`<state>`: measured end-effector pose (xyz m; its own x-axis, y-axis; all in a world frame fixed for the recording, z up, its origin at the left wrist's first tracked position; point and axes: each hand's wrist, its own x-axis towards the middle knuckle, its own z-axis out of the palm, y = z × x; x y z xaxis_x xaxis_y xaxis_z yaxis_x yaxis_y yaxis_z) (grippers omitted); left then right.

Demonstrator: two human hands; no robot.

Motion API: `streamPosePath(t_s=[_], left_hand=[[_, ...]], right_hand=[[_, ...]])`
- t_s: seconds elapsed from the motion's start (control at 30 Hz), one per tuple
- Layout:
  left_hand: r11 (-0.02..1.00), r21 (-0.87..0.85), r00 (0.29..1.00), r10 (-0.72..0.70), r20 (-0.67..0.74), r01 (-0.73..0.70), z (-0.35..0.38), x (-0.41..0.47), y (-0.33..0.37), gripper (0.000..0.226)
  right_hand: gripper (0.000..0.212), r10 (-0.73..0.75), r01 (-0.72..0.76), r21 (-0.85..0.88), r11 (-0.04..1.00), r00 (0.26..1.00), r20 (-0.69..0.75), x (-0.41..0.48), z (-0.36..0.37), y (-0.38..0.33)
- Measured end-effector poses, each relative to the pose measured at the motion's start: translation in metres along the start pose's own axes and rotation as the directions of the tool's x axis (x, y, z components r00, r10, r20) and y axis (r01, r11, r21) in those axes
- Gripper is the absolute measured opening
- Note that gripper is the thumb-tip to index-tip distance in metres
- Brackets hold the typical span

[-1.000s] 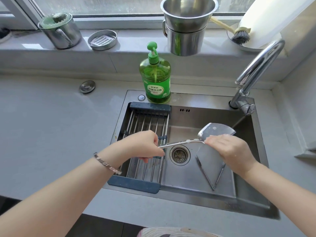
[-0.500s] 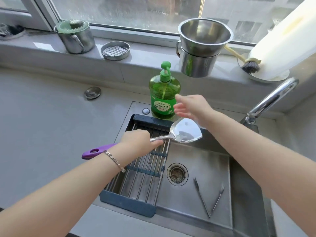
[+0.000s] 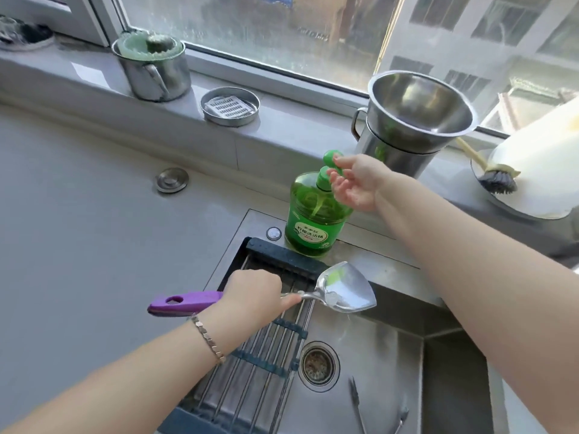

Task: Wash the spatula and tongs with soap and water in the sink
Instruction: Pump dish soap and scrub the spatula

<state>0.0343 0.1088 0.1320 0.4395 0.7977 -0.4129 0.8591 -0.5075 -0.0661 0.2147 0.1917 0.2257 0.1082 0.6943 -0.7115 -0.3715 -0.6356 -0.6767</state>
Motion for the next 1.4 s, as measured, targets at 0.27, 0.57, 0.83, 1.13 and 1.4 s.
streamPosePath(t_s=[0.27, 0.57, 0.83, 1.13, 1.4], left_hand=[[0.996, -0.084, 0.999, 0.013, 0.036, -0.010, -0.004, 0.017, 0.001, 0.063], [0.996, -0.085, 1.000, 0.008, 0.020, -0.006, -0.022, -0.001, -0.004, 0.064], [0.997, -0.067, 1.000, 0.029, 0.004, -0.029, -0.041, -0.024, 0.003, 0.061], [0.988, 0.063, 0.990, 0.139, 0.005, -0.140, -0.050, -0.060, 0.036, 0.056], [0.952, 0.144, 0.958, 0.281, -0.063, -0.270, -0.045, -0.086, 0.066, 0.050]], right_hand=[[0.027, -0.009, 0.017, 0.119, 0.993, 0.998, -0.065, 0.015, 0.005, -0.003], [0.034, 0.063, -0.068, 0.181, 0.981, 0.997, 0.035, 0.006, 0.003, 0.000], [0.040, -0.088, 0.101, 0.195, 0.976, 0.993, -0.074, -0.040, -0.036, 0.066], [0.078, -0.359, 0.414, -0.889, -0.194, 0.814, 0.457, -0.104, -0.118, 0.225], [0.095, -0.439, 0.297, -0.929, -0.220, 0.821, 0.366, -0.126, -0.119, 0.241]])
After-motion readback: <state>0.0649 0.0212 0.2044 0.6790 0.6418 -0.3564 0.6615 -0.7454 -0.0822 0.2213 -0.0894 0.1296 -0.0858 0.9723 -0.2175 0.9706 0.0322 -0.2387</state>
